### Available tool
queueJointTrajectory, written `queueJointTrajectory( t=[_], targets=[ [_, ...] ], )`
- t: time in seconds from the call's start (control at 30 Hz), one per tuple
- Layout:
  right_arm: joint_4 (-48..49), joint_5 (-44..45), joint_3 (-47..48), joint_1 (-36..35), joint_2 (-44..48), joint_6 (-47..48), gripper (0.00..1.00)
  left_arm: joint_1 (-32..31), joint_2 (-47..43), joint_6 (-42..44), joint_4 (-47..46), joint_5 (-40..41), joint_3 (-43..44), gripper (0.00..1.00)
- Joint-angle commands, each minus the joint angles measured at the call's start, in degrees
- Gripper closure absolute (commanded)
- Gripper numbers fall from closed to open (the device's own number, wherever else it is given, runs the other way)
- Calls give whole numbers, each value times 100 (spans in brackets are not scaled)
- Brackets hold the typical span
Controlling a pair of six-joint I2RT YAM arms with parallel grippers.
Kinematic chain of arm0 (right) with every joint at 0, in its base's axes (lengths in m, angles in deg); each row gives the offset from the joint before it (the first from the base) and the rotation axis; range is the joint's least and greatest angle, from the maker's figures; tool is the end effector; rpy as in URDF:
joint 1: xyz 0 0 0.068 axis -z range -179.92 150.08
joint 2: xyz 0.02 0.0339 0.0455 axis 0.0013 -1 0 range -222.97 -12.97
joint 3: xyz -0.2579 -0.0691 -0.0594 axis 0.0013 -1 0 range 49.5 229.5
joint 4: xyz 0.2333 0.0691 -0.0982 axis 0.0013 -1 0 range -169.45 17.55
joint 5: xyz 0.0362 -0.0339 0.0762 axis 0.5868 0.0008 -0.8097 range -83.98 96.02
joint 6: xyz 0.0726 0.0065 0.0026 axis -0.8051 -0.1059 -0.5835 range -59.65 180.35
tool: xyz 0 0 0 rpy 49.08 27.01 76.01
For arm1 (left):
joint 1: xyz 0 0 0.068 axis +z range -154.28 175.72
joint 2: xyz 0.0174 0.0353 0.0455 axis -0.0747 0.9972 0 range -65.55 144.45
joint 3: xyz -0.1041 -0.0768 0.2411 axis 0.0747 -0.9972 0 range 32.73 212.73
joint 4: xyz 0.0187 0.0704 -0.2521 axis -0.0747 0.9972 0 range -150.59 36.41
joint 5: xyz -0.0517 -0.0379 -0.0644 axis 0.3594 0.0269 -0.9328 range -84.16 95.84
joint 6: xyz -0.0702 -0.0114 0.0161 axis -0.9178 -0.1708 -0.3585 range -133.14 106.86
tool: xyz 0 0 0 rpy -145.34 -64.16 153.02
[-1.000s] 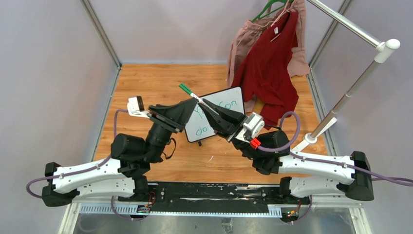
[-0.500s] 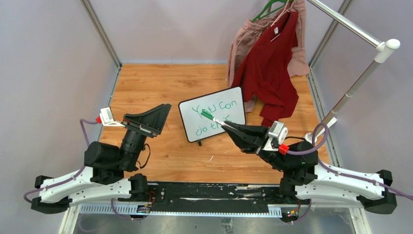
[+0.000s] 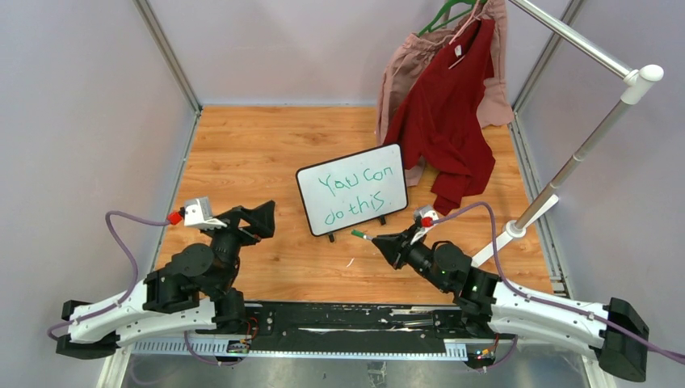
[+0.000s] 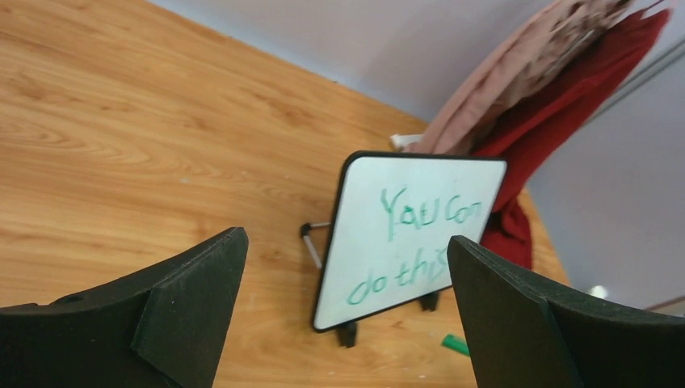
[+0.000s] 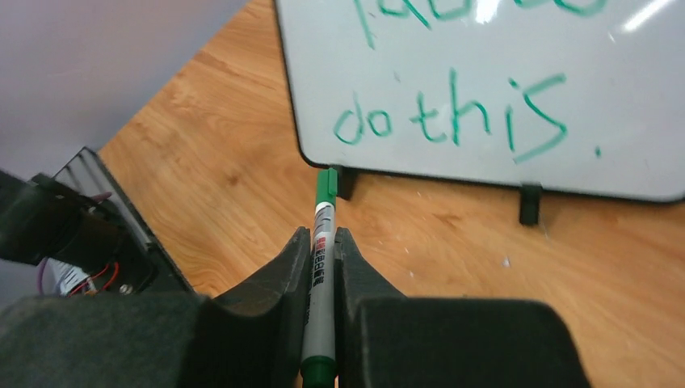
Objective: Write a sentence on the whiteboard
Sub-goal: Place the whiteboard marker at the center of the board.
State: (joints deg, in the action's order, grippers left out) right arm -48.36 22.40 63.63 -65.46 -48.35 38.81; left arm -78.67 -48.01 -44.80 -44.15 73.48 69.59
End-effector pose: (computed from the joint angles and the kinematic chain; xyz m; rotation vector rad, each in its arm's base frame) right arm 0.0931 0.1634 0.2401 -0.3726 1.5642 0.9851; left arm 0.0746 -0.0588 0.3361 -0.3766 1.5337 -0.5643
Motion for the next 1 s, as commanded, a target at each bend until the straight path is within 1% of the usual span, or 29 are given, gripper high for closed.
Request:
queueJointTrajectory(
  t=[0.0, 0.2, 0.37, 0.47, 0.6, 0.83, 0.97],
  targets=[
    [324, -347, -330, 621, -279, -1650, 100, -14, -325, -265, 864, 610, -224, 0],
    [240, -1018, -301, 1130, -1062, -2240, 100, -14, -479, -495, 1334, 513, -288, 0],
    [164, -1209, -267, 1225, -1694, -2451, 98, -14, -358, -585, 1538, 331, -302, 0],
    [-37, -1142, -228, 1237, -1958, -2437, 92, -14, -186, -595, 1632, 211, -261, 0],
    [-311, -942, -289, 1284, -2023, -2399, 80, -14, 74, -613, 1757, 54, -167, 0],
    [-887, -714, -441, 1452, -1705, -2386, 60, -19, 246, -725, 1808, -155, -128, 0],
    [-1356, -560, -503, 1555, -1263, -2357, 53, -14, 330, -827, 1869, -218, -111, 0]
  ],
)
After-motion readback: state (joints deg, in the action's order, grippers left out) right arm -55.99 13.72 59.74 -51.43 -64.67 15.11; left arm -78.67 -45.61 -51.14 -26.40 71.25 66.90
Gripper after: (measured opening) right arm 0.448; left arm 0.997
